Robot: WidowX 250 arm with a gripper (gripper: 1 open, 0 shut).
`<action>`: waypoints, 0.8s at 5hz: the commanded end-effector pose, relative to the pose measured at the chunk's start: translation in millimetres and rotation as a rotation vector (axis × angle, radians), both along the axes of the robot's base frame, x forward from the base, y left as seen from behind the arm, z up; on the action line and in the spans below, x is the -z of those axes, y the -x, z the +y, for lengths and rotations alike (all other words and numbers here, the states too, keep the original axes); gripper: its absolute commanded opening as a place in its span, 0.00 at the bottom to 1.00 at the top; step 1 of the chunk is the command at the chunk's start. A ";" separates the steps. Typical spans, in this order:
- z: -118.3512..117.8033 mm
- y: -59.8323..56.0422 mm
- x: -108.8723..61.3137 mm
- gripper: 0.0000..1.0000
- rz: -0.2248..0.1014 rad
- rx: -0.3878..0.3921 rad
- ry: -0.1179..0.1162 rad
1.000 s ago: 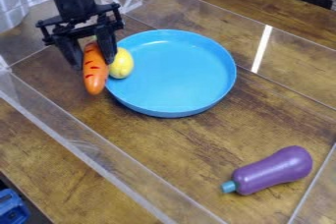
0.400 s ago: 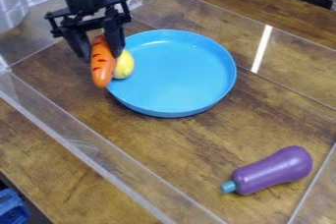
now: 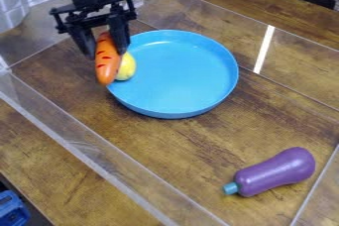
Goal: Move the carrot to the right side
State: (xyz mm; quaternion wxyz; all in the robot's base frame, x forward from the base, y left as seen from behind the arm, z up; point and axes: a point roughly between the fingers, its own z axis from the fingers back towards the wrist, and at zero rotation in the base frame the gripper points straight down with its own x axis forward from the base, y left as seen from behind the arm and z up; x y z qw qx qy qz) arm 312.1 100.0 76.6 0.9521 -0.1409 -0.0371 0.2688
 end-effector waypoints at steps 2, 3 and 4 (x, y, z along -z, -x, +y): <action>-1.7 -20.2 -25.0 0.00 -0.094 0.053 -0.073; -3.4 -24.9 -22.3 0.00 -0.096 0.082 -0.097; -4.2 -29.5 -19.7 0.00 -0.100 0.111 -0.123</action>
